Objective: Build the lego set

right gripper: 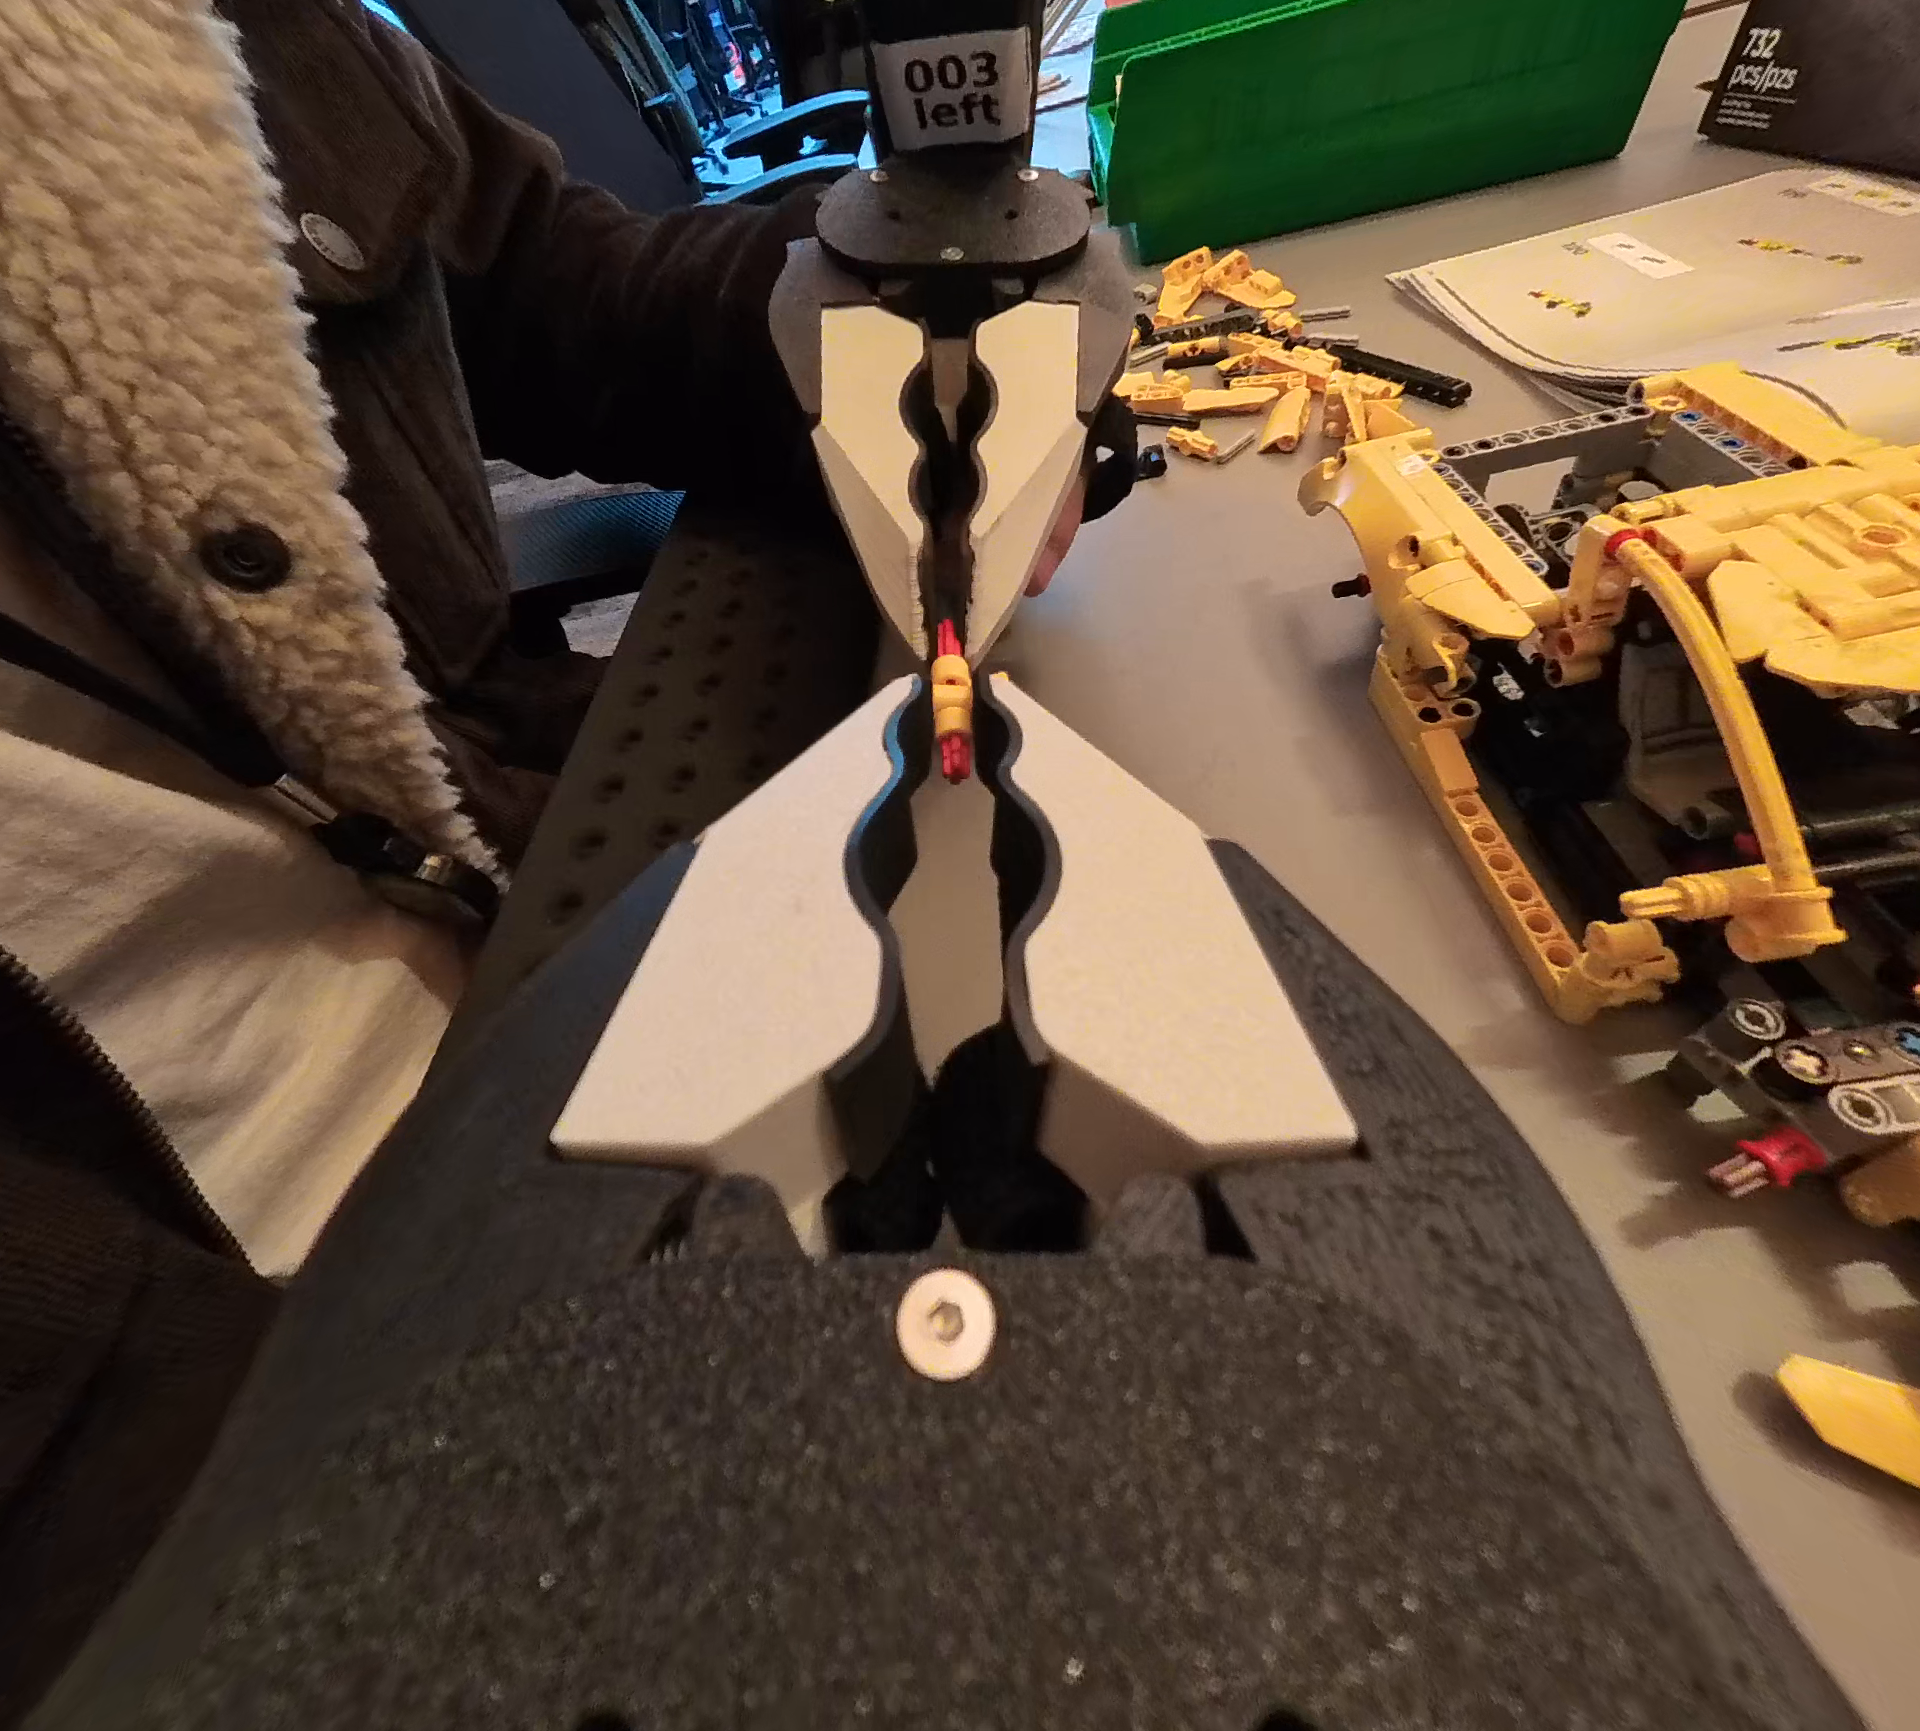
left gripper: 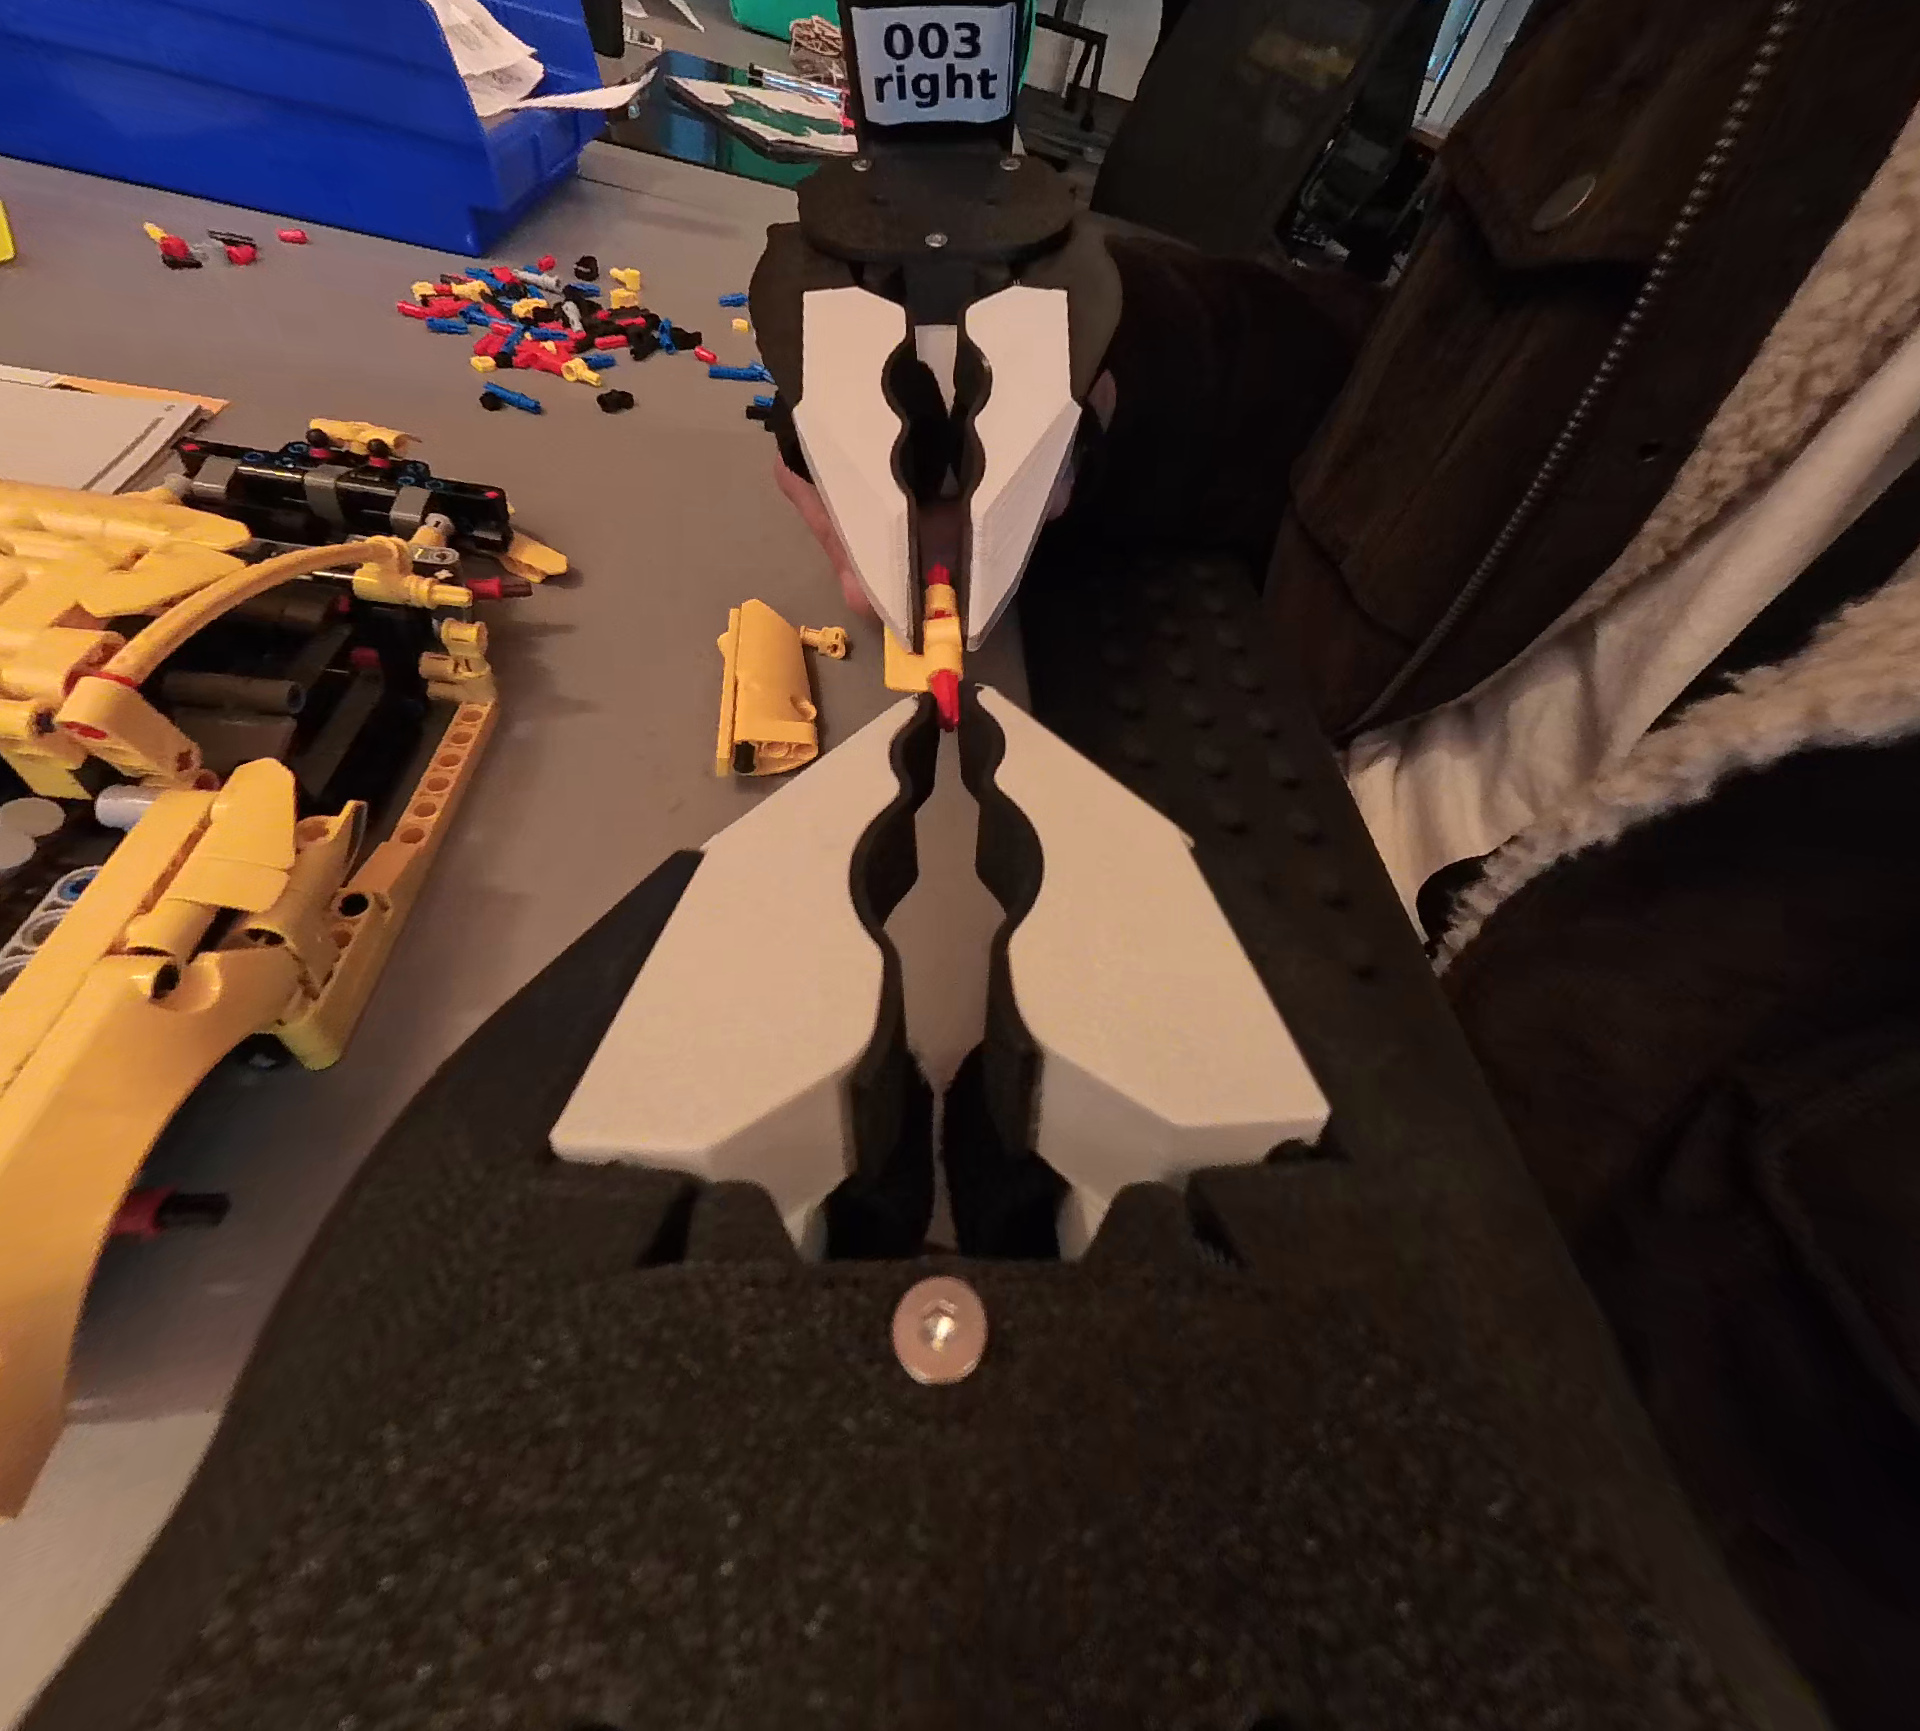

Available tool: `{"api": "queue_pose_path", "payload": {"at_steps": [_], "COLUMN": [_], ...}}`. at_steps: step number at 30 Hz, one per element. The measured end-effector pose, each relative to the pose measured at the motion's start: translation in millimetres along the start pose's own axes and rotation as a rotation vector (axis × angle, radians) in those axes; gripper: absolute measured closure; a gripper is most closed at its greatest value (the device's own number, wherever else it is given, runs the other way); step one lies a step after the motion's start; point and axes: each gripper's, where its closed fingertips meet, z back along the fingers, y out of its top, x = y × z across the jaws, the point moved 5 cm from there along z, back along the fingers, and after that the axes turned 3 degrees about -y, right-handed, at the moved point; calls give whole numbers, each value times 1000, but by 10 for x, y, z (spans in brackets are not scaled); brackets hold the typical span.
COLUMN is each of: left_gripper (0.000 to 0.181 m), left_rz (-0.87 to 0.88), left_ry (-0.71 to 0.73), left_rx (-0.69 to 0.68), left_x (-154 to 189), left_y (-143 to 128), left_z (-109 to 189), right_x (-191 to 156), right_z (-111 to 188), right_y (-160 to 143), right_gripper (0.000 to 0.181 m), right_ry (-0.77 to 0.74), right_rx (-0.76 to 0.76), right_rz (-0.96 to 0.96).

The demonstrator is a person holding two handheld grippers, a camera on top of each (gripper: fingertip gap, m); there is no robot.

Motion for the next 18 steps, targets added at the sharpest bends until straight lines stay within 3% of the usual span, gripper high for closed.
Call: {"api": "queue_pose_path", "payload": {"at_steps": [6, 18], "left_gripper": [178, 177], "left_rz": [24, 1], "left_ry": [-20, 19], "left_rx": [67, 74], "left_x": [6, -28], "left_y": [90, 121], "left_z": [-6, -16], "right_x": [-10, 32], "right_z": [15, 57], "right_y": [68, 99], "right_gripper": [175, 175], "right_ry": [10, -13], "right_rx": [52, 61], "right_rz": [-9, 15]}}
